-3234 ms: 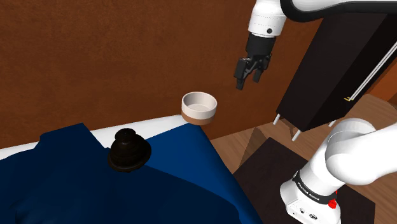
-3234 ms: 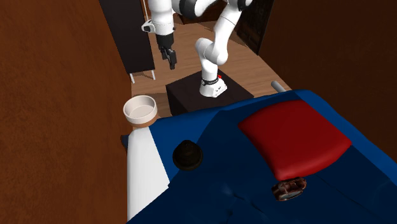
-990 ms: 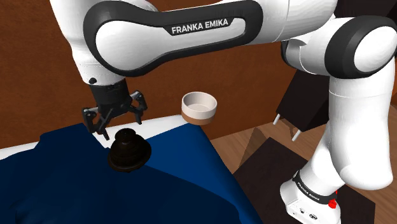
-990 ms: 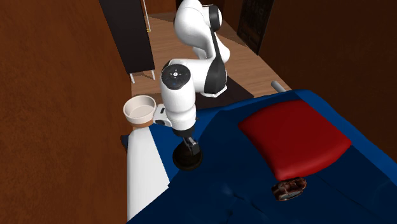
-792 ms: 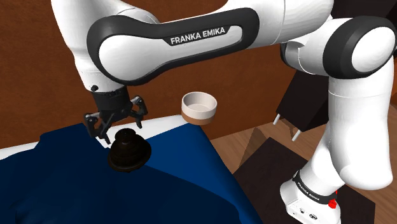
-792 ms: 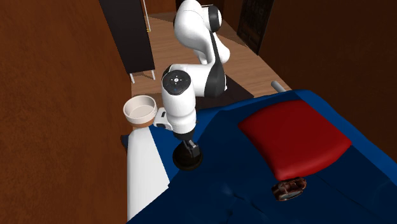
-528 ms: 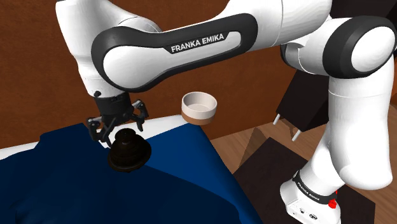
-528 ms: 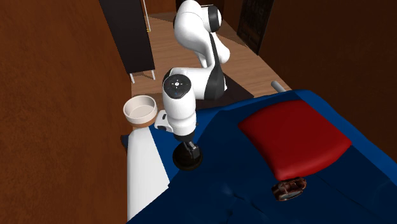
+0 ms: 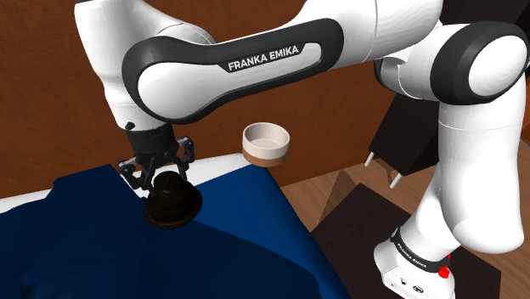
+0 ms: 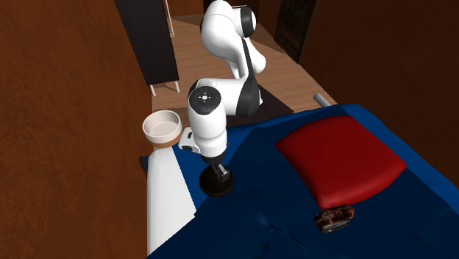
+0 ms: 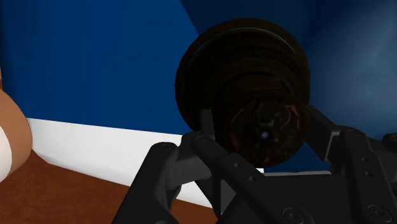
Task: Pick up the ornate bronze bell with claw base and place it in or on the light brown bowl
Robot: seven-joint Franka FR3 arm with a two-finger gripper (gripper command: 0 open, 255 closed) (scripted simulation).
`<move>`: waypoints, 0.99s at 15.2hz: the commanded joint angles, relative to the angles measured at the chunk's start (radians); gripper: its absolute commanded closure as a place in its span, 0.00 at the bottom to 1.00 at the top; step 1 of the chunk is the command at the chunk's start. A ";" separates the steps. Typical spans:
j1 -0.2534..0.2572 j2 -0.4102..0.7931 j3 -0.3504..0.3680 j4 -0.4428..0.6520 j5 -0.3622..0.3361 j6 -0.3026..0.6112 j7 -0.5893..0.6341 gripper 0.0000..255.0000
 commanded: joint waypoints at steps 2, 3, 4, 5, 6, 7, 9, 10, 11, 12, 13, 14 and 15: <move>0.000 0.000 0.000 0.000 0.000 0.000 0.000 1.00; 0.000 0.000 0.000 0.000 0.000 0.000 0.000 1.00; 0.000 0.000 0.000 0.000 0.000 0.000 0.000 1.00; 0.000 0.000 0.000 0.000 0.000 0.000 0.000 1.00; 0.000 0.000 0.000 0.000 0.000 0.000 0.000 1.00; 0.000 0.000 0.000 0.000 0.000 0.000 0.000 1.00; 0.002 -0.004 0.002 0.022 0.003 -0.025 -0.002 1.00; 0.004 -0.005 0.002 0.034 0.004 -0.038 -0.003 1.00; 0.005 -0.006 0.003 0.047 0.004 -0.050 -0.005 1.00; 0.007 -0.007 0.004 0.059 0.005 -0.063 -0.006 1.00; 0.008 -0.007 0.004 0.072 0.006 -0.077 -0.007 1.00; 0.010 -0.007 0.005 0.086 0.006 -0.090 -0.008 1.00; 0.012 -0.007 0.005 0.099 0.007 -0.103 -0.008 1.00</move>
